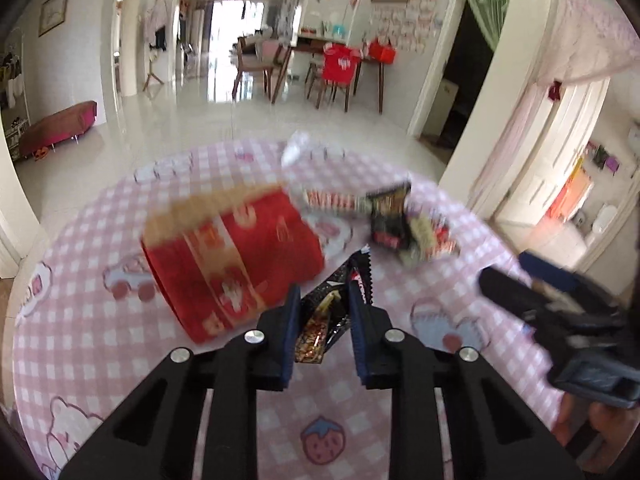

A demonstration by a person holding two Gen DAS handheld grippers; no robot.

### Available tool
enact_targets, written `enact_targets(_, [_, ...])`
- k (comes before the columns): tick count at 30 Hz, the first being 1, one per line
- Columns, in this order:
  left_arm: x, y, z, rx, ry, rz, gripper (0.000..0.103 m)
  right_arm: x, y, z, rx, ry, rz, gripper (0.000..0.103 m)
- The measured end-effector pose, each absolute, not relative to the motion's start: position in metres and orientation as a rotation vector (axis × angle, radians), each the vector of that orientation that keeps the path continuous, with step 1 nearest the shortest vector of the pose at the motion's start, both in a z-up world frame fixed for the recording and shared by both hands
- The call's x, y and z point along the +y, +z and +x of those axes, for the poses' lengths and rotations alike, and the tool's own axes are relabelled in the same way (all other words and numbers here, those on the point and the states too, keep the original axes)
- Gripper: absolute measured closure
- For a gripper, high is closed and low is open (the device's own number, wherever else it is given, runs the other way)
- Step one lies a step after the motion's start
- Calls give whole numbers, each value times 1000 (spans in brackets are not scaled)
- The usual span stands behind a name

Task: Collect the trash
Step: 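Grasp a black snack wrapper with the left tool while the right tool grasps another wrapper, then carry both wrappers over the blue bucket and open both tools to drop them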

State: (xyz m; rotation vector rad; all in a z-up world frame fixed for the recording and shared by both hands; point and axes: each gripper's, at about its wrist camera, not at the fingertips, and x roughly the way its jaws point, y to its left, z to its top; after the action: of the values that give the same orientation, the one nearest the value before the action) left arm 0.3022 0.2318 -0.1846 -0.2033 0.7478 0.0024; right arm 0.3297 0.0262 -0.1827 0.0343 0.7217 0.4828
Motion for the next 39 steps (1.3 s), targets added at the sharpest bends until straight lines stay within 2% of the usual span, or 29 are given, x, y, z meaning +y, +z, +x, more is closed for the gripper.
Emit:
enact_targets(6, [247, -166, 320, 710, 52, -194, 80, 56, -186, 363, 751, 500, 1, 16])
enact_targets(9, [256, -166, 329, 712, 70, -197, 80, 74, -193, 381, 773, 500, -31, 27])
enact_targets(11, [262, -166, 331, 715, 69, -205, 80, 84, -199, 394, 799, 492, -55, 28])
enact_targets(14, [264, -166, 333, 716, 68, -202, 80, 95, -213, 410, 847, 472, -86, 45])
enact_targets(15, [264, -168, 332, 717, 67, -199, 80, 98, -217, 413, 868, 479, -89, 59])
enact_targets(19, [259, -169, 333, 721, 58, -194, 80, 98, -220, 411, 858, 490, -101, 77])
enact_targets(22, [255, -166, 329, 716, 48, -194, 80, 89, -212, 398, 811, 508, -95, 81])
enact_targets(29, [230, -149, 312, 696, 5, -190, 80, 46, -180, 360, 767, 547, -5, 82])
enact_targets(39, [146, -125, 284, 686, -125, -150, 80, -62, -137, 289, 657, 526, 154, 82])
